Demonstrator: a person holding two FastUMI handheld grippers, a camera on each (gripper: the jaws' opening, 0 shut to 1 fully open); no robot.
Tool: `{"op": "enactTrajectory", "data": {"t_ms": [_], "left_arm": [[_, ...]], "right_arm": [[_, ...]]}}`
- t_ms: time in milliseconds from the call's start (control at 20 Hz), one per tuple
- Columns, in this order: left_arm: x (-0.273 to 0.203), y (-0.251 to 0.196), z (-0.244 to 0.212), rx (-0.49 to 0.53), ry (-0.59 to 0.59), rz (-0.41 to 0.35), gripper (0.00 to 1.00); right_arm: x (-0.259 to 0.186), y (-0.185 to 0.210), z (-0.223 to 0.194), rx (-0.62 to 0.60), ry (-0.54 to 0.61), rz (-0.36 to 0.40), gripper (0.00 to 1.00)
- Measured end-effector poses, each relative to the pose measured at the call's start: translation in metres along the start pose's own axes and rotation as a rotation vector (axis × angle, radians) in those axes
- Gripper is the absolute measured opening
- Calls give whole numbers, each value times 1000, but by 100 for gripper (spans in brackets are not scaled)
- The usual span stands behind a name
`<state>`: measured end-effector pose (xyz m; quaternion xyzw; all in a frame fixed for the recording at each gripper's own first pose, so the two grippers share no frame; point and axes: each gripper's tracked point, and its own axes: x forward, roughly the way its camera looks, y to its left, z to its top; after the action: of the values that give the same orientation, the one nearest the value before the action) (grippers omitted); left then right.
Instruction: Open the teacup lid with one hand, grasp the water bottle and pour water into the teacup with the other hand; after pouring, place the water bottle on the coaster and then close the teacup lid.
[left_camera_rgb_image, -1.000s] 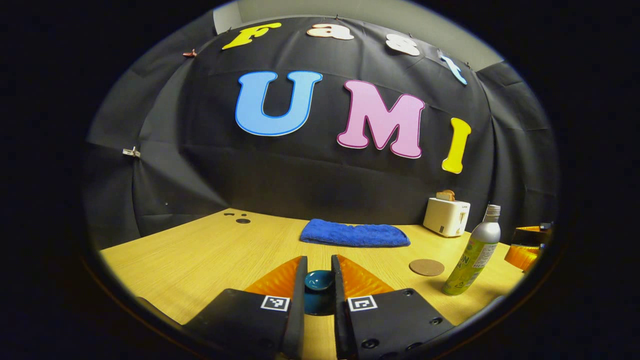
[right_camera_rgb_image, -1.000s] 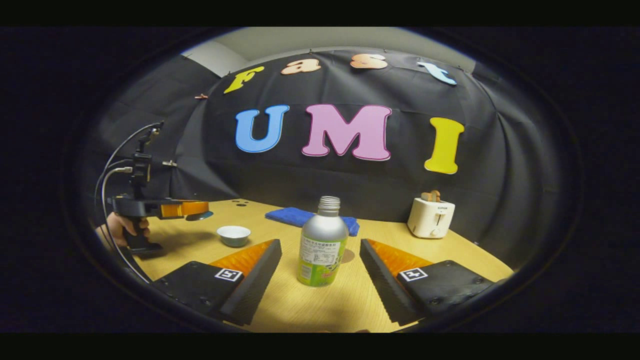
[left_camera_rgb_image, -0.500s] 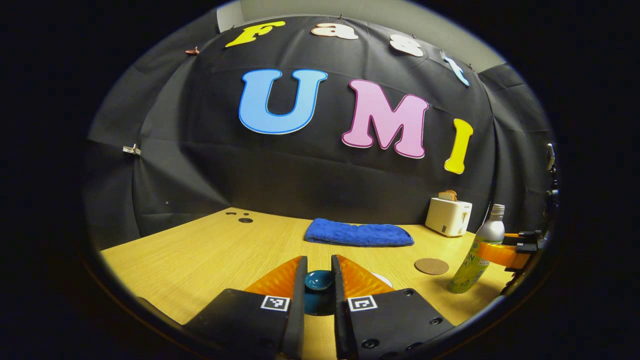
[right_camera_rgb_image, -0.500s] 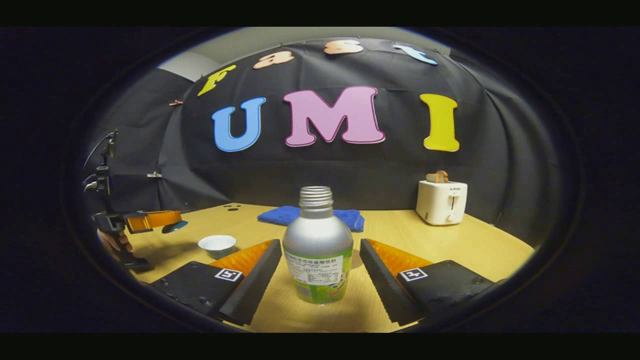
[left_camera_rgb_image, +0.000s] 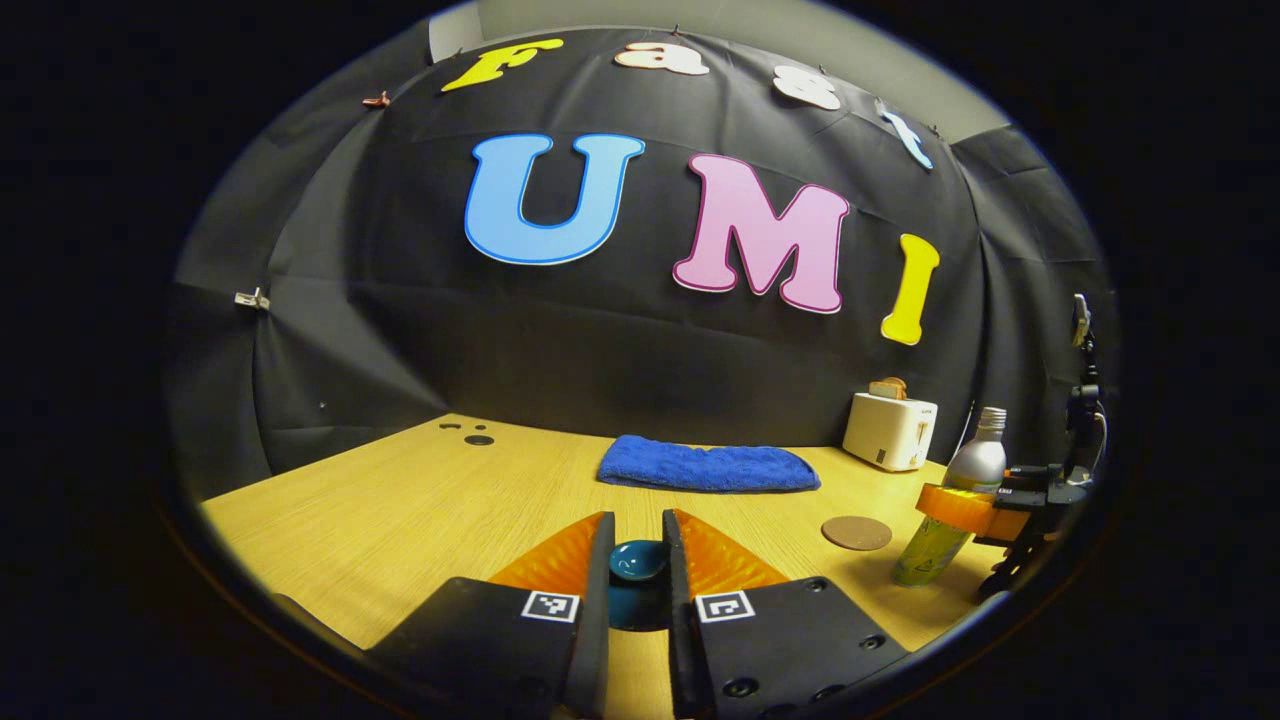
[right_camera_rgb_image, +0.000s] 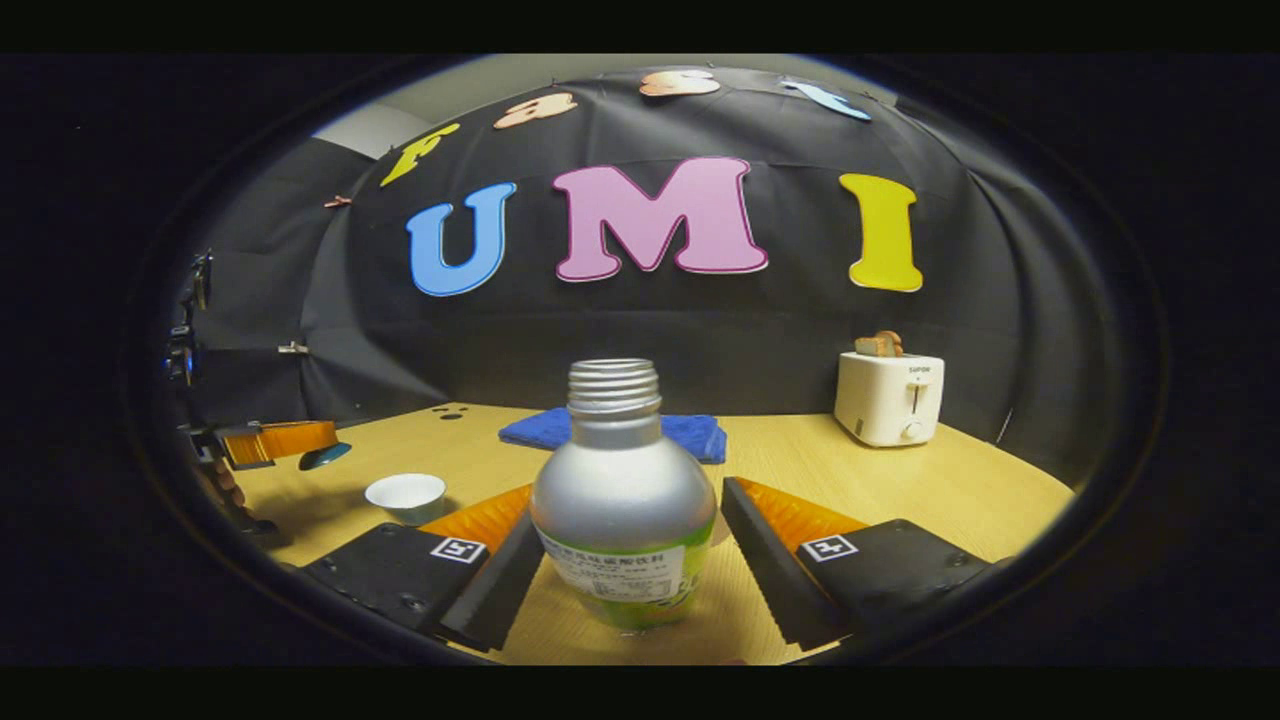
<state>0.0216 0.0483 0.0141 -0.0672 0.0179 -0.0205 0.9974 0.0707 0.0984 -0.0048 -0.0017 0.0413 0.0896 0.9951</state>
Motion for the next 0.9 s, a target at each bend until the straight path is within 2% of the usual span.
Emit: {"op": "enactTrajectory", "data": {"t_ms": [150, 250, 400, 800, 850, 900], "left_arm": [[-2, 4, -2, -5, 5, 10, 28], [-3, 6, -2, -1, 5, 16, 28], [-5, 6, -1, 2, 5, 16, 28], [-9, 9, 9, 24, -18, 25, 28], [-11, 11, 8, 25, -20, 26, 28], [-12, 13, 9, 27, -23, 28, 28]], "right_arm": [[4, 5, -1, -30, 13, 5, 84], [6, 9, -1, -44, 23, 19, 86], [6, 16, -1, -84, 57, 53, 80], [13, 6, 35, -408, -1, -17, 77], [15, 9, 37, -450, 0, -12, 74], [18, 12, 39, -488, 1, -7, 78]]}}
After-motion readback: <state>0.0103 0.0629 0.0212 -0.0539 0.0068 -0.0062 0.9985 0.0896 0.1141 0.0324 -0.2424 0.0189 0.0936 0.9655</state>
